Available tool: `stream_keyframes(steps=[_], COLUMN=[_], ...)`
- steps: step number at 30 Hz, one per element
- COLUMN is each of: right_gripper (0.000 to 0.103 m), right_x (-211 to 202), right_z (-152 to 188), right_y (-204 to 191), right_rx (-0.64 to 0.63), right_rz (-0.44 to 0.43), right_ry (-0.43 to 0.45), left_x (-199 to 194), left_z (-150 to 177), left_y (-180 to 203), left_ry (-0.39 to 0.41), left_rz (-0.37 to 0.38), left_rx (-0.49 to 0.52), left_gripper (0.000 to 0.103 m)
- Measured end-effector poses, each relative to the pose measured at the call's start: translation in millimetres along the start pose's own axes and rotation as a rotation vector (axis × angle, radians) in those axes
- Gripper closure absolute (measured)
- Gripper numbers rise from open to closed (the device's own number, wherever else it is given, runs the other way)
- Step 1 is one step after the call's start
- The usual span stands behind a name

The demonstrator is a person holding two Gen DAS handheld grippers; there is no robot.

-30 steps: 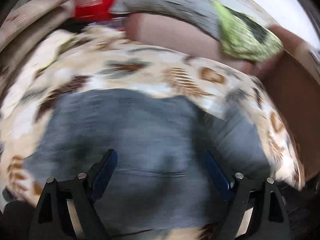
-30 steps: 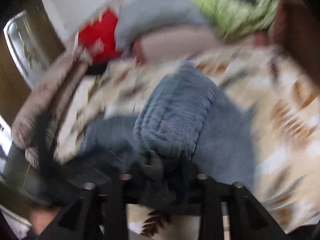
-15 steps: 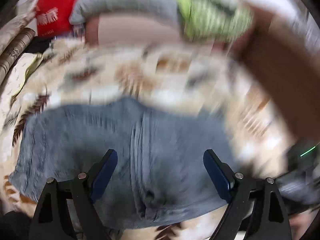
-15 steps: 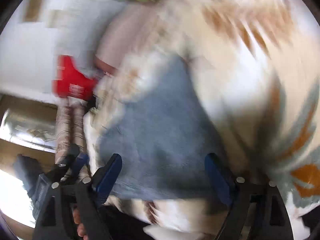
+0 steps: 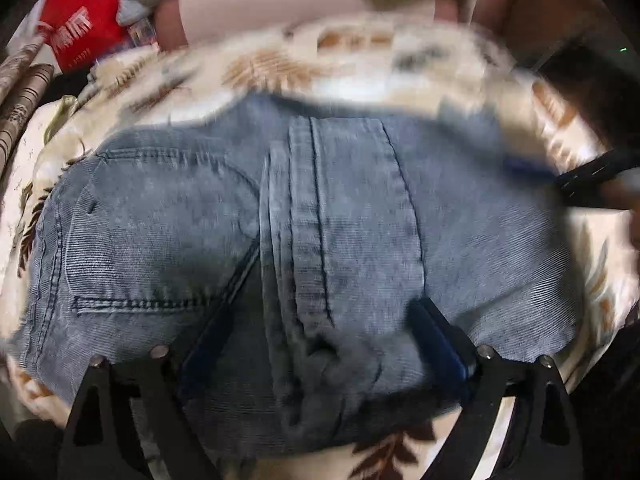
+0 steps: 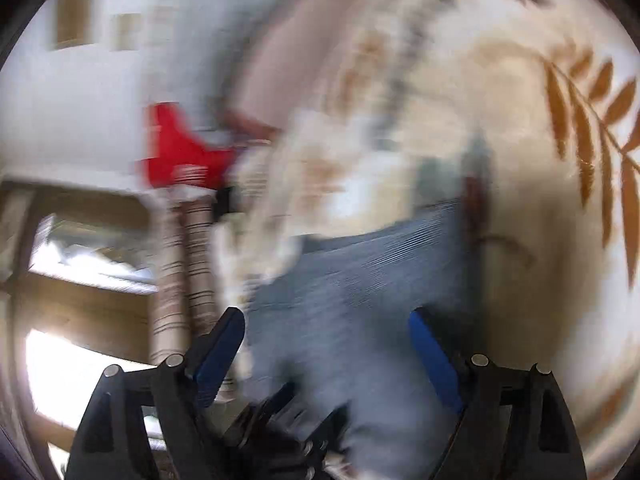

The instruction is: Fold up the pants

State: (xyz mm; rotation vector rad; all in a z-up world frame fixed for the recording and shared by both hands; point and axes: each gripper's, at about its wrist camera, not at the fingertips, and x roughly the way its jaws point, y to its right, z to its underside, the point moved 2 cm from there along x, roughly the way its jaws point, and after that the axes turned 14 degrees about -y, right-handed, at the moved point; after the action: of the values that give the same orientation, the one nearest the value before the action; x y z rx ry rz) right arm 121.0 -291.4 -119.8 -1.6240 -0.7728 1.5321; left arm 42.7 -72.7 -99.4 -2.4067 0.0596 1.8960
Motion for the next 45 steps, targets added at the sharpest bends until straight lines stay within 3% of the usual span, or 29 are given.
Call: stream_keyframes(steps=[1, 2, 6, 8, 10, 12, 15, 18, 21, 23, 24, 26, 30, 31, 33, 34, 38, 41, 45], right_gripper=[0.018, 0.018, 0.017, 0.017, 0.017, 0.018, 0.018, 0.017, 0.013, 0.020, 0.020, 0.019, 0.015, 0.011, 0.015, 0.015, 0.015, 0.015, 0.015], right_x=[7, 5, -12, -5, 20, 12, -15, -28, -5, 19, 12, -5, -18, -9, 14, 10, -5, 16, 63], right_z=[-8, -12, -12, -21, -41, -42, -13, 35, 81, 93, 97, 101, 110, 111, 108, 109, 111, 108, 91], right_y=[11, 11, -28, -33, -7, -1, -31, -43, -16, 22, 25, 14, -11, -7, 14, 12, -44, -98, -126], right_rx=[0.036, 0.042, -0.080, -0.116, -0.064, -0.018, -0.105, -0.146, -0.093, 0.001, -0.002, 0.013, -0.114, -0.121, -0.085, -0.092, -0.205, -0.333, -0.308], right_rz=[0.026, -0.008, -0.030, 0.048, 0.128, 0.045, 0.039, -0.028, -0.051, -0.015, -0.052, -0.053, -0.074, -0.037, 0.093, 0.089, 0.155, 0.122, 0.002], right_ry=[-0.014, -0.014, 0.027, 0.042, -0.028, 0.007, 0.036, 0.009, -0.036, -0.088, -0.037, -0.016, -0.002, -0.013, -0.074, -0.043, -0.020, -0.079, -0.189], left_x=[0, -1, 2, 0, -2, -5, -5, -4, -5, -9, -13, -32, -66, -71, -76, -76, -70, -61, -54], left_z=[1, 2, 1, 5, 8, 8, 8, 7, 7, 7, 8, 10, 27, 34, 50, 59, 94, 105, 116], left_y=[0, -1, -3, -2, 2, -1, 0, -2, -2, -3, -7, -23, -64, -78, -113, -132, -194, -217, -232], left_ry=[-0.005, 0.002, 0.020, 0.031, 0.032, 0.038, 0.042, 0.045, 0.044, 0.036, 0.042, 0.086, 0.183, 0.197, 0.212, 0.210, 0.242, 0.239, 0.242], left_rz=[-0.005, 0.000, 0.014, 0.019, 0.019, 0.036, 0.034, 0.038, 0.041, 0.051, 0.060, 0.085, 0.153, 0.181, 0.242, 0.275, 0.333, 0.424, 0.506], left_rx=[0.011, 0.016, 0.020, 0.020, 0.022, 0.024, 0.025, 0.023, 0.019, 0.026, 0.018, -0.045, -0.184, -0.235, -0.375, -0.450, -0.712, -0.799, -0.874], left_gripper=[0.010, 0.010, 0.010, 0.009, 0.009, 0.009, 0.009, 0.009, 0.009, 0.009, 0.009, 0.009, 0.009, 0.009, 0.009, 0.009, 0.009, 0.009, 0.009])
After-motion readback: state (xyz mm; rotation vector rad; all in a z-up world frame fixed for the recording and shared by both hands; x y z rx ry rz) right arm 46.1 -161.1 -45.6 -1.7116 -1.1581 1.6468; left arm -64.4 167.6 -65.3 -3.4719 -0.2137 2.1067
